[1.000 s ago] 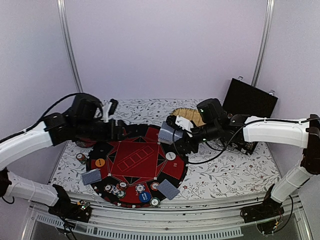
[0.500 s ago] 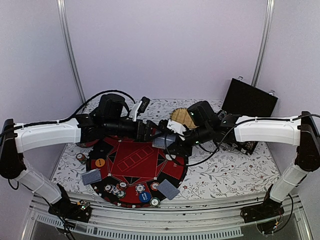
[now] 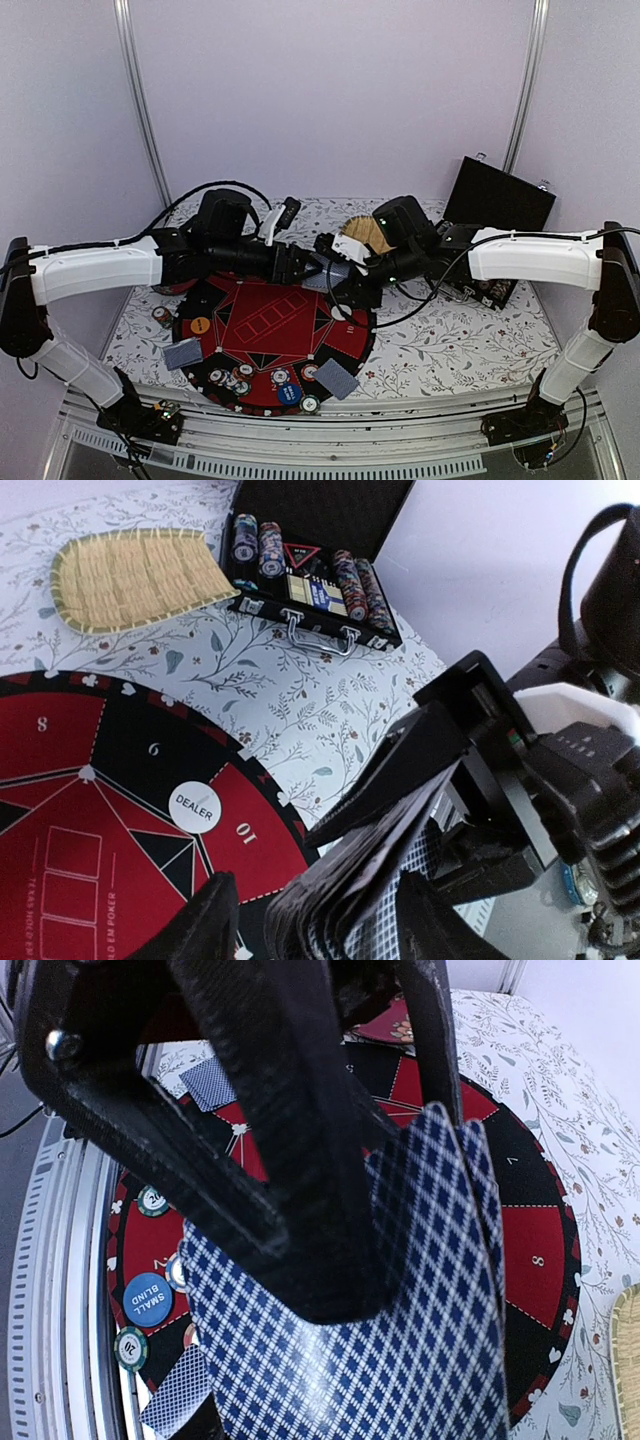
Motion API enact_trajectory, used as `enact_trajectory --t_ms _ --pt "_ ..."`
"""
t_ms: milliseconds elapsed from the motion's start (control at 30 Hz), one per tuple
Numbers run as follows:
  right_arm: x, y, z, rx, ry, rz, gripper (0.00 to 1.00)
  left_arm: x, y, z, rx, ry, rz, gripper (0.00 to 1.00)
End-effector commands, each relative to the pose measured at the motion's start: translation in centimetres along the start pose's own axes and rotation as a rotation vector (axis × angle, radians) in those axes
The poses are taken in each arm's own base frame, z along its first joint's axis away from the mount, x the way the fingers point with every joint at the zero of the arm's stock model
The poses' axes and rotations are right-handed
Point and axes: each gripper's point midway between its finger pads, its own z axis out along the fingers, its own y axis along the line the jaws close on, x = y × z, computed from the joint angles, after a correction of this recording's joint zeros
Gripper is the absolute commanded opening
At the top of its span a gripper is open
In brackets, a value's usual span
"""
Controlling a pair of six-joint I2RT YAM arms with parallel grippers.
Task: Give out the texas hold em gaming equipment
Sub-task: Adjust the poker card in the face-down deck piles.
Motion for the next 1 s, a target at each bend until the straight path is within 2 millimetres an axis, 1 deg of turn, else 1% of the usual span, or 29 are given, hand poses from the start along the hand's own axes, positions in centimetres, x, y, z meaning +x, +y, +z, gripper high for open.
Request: enact_trajectory --t_ms 0,33,167,300,433,467,500,533,600,667,733,833,967 --pt "-1.6 -0.2 -0.4 0.014 -0.034 -0.018 0.44 0.0 0.5 -0.9 -0.028 -0.008 0.019 0.48" --pt "-1.6 -0.2 -0.5 0.015 -0.037 -0.02 0.44 -0.1 0.7 -1.0 -0.039 -0.013 0.02 0.44" --pt "-1.5 -0.3 -0.6 0.024 -0.031 -0.02 0.44 -0.2 0.8 -1.4 -0.052 -0.023 0.025 0.39" --pt "-1.3 -0.4 -0.6 0.032 -0.026 -0.023 0.44 0.0 1.0 -1.6 -0.064 -0.02 0.025 0.3" --pt "-1.3 -0.5 -0.7 0.04 -0.023 -0.026 0.44 0.1 1.2 -1.7 -0.075 -0.012 0.031 0.28" --pt "-1.2 -0.6 -0.6 0.042 -0.02 -0.026 0.44 0.0 1.4 -1.8 -0.087 -0.015 0.032 0.29" --pt "-1.2 -0.5 -0.6 0.038 -0.02 -0.026 0.44 -0.2 1.4 -1.9 -0.088 -0.022 0.031 0.32" --pt "-1.2 -0.4 -0.5 0.033 -0.021 -0.027 0.44 -0.5 1.1 -1.9 -0.076 -0.029 0.032 0.37" --pt "-1.1 -0.4 -0.4 0.029 -0.018 -0.027 0.44 -1.3 -0.1 -1.8 -0.015 -0.049 0.043 0.45" --pt "-1.2 -0.4 -0.4 0.028 -0.018 -0.027 0.44 -1.4 -1.2 -1.4 0.045 -0.043 0.049 0.51" --pt "-1.2 -0.4 -0.4 0.027 -0.022 -0.028 0.44 -1.4 -1.5 -1.0 0.074 -0.041 0.052 0.55" --pt "-1.2 -0.4 -0.4 0.027 -0.021 -0.026 0.44 -1.1 -0.6 0.0 0.046 -0.023 0.04 0.55" --pt "-1.3 -0.4 -0.6 0.031 -0.021 -0.028 0.44 -0.4 0.5 1.2 -0.002 0.024 0.029 0.46"
